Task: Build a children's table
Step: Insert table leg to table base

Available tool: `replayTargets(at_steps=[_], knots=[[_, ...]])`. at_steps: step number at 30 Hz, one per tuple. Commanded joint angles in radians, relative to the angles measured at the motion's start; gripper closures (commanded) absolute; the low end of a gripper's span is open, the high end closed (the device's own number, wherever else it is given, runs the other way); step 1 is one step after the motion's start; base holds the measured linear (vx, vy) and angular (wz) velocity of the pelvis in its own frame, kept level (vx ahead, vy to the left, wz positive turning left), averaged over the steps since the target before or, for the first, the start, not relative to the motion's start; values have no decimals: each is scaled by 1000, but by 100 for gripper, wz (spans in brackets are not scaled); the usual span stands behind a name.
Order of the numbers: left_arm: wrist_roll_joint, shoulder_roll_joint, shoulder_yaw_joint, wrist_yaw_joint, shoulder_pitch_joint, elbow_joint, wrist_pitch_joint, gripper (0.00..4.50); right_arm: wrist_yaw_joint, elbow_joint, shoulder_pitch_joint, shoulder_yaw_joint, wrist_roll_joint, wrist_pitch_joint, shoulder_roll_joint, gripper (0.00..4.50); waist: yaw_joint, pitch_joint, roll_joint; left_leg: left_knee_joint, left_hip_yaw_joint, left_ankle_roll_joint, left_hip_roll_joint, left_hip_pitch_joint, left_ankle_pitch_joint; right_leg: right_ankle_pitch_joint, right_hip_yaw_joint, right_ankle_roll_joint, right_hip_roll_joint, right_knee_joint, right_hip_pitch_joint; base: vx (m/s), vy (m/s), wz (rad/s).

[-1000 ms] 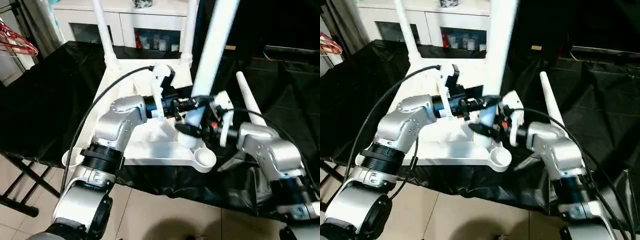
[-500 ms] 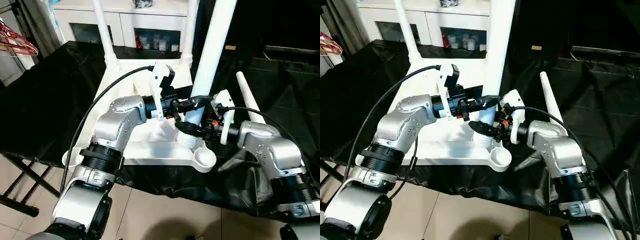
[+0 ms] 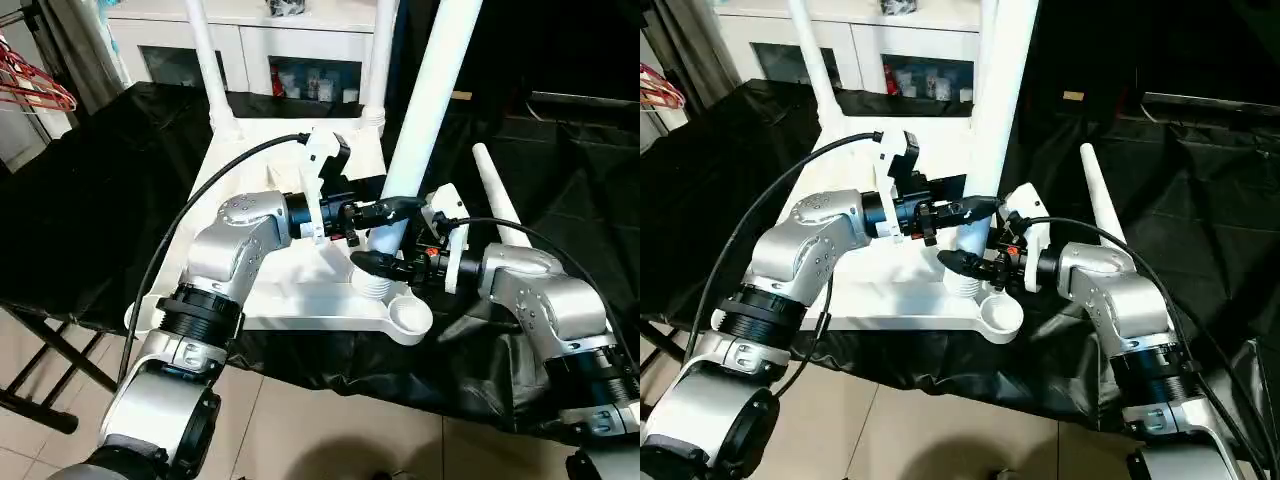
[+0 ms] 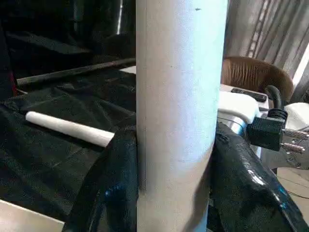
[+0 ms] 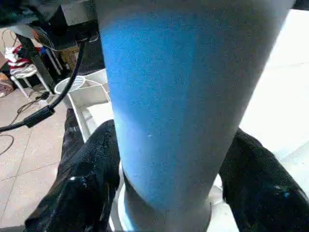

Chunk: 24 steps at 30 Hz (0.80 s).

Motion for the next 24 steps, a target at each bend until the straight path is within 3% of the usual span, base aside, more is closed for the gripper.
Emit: replayTargets(at_steps=[1,3,13,19,20,24], knots=[[-5,-6,-12,-5,-14,-18,8,264,-2,-25,-9,11,5,0,9,145,6,-76,-18,-61,13,140,3,-29,93,-232,53,-148,-38,-59,97,0,0,0],[-6,-7,-12,-5,-15,-17,8,264,-1,-24,-10,11,5,1,10,145,7,-76,-18,-61,13,140,3,-28,95,-230,53,-148,-38,-59,97,0,0,0],[-9,-8,-7,-7,-24,-9,15,264,8,-25,-5,3,16,10,10,249,6,-76,-15,-61,12,140,4,-28,93,-218,52,-156,-38,-58,97,0,0,0],[1,-6,-6,15,-24,-9,18,264,12,-25,-4,0,21,9,13,263,7,-77,-15,-61,12,139,3,-28,96,-215,53,-156,-38,-57,98,0,0,0],[-7,-12,7,34,-28,-1,34,208,11,-25,-3,-1,21,8,14,263,7,-77,-13,-61,12,138,3,-28,96,-213,52,-157,-38,-56,98,0,0,0],[-42,-18,28,17,-34,7,62,171,7,-27,0,-4,21,5,17,263,9,-77,-13,-60,13,139,1,-29,94,-216,52,-159,-37,-58,99,0,0,0]])
